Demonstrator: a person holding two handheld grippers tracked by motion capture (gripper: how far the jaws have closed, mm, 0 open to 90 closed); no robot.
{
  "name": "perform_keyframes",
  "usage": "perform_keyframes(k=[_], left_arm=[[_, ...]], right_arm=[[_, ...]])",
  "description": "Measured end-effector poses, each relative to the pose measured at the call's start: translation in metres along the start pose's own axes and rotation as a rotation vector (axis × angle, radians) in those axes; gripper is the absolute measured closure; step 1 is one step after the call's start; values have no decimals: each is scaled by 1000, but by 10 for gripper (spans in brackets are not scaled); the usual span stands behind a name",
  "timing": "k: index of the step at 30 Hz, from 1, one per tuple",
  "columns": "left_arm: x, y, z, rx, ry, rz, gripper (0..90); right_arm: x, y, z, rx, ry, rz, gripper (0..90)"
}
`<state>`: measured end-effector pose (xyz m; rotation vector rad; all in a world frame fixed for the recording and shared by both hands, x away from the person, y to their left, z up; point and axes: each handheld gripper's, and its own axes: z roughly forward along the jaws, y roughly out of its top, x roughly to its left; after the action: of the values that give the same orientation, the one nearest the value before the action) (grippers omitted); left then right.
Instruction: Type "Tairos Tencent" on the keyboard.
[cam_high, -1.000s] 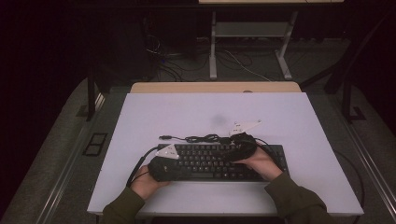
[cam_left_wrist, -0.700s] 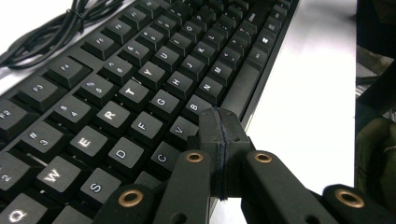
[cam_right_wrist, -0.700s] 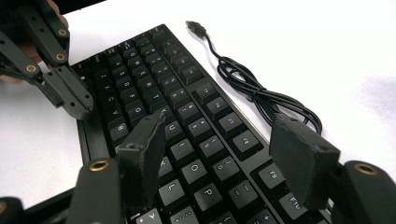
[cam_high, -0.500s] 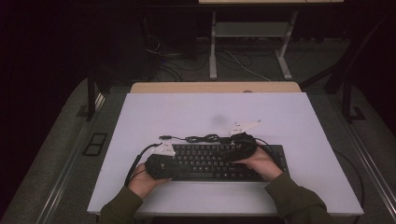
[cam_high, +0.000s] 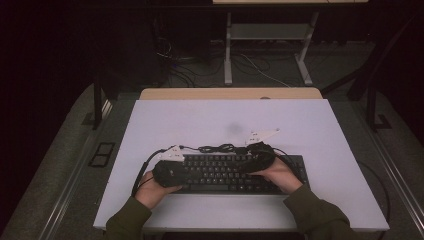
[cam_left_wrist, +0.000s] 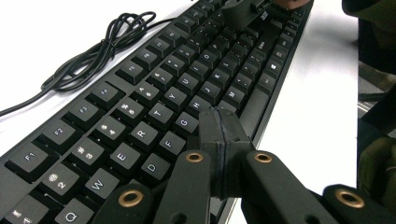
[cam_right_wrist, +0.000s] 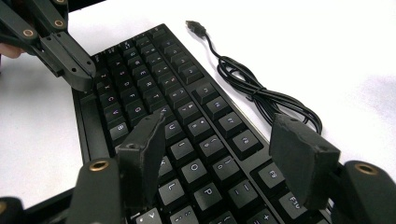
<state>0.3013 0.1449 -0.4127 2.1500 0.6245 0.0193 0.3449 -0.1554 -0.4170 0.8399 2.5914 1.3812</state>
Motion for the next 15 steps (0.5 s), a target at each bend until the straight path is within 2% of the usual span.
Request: perform_keyframes(k=[11,15], left_arm=[[6,3,-2,-20,23,-18,873],[11,4,-4,-26,44,-23,805]], right_arm=[[0,0,0,-3,-1,4,353],[0,0,0,1,-1,4,354]])
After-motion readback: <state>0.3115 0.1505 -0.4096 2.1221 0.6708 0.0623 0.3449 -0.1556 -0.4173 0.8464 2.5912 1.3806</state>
